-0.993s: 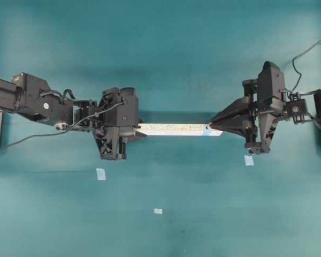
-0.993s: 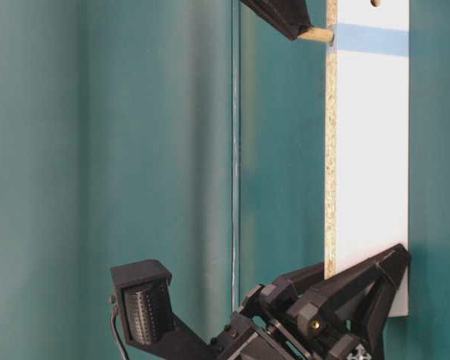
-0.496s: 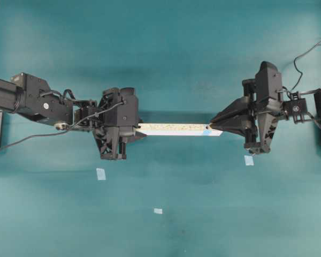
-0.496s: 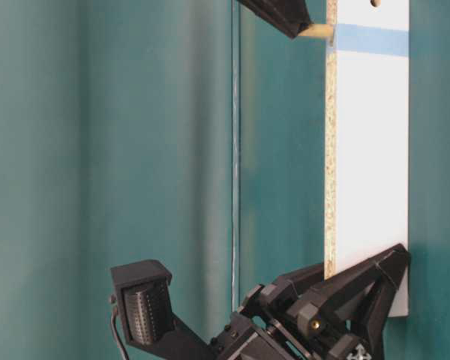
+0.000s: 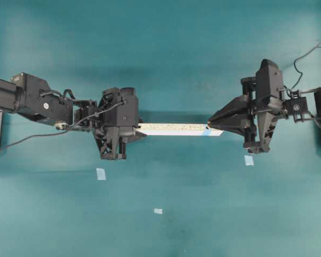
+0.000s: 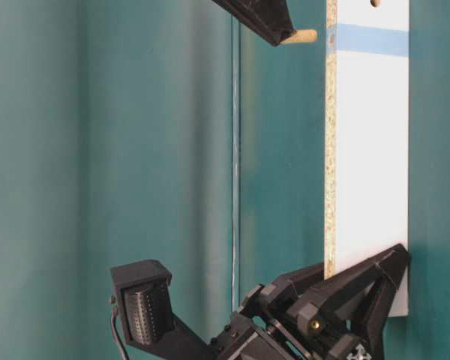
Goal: Insert the rod into the hole on the wooden board.
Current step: 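Align the held peg with the board's right-end hole using the right gripper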
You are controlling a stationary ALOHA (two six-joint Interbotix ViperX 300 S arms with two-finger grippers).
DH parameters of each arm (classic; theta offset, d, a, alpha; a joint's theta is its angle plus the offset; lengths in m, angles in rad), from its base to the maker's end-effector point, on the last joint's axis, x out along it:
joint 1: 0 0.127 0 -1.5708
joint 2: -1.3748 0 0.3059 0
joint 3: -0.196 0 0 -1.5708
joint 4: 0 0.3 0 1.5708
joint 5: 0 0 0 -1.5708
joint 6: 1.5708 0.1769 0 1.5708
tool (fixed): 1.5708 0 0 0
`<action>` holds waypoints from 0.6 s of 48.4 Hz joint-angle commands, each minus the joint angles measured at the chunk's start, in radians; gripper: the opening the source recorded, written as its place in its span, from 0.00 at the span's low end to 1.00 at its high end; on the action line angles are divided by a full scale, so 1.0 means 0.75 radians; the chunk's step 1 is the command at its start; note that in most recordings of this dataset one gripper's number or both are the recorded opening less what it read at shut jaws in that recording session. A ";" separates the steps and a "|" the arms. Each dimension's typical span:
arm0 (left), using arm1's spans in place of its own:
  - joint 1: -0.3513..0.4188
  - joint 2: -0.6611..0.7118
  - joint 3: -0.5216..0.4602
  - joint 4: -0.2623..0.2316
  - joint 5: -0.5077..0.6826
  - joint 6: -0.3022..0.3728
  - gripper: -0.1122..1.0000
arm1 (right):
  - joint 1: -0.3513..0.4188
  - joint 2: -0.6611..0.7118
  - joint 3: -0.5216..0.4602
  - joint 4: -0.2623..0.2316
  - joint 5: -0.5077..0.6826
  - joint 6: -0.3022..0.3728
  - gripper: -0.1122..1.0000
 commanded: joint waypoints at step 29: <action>0.004 -0.018 -0.006 -0.002 -0.010 -0.012 0.39 | 0.000 0.059 -0.049 0.002 -0.010 -0.022 0.19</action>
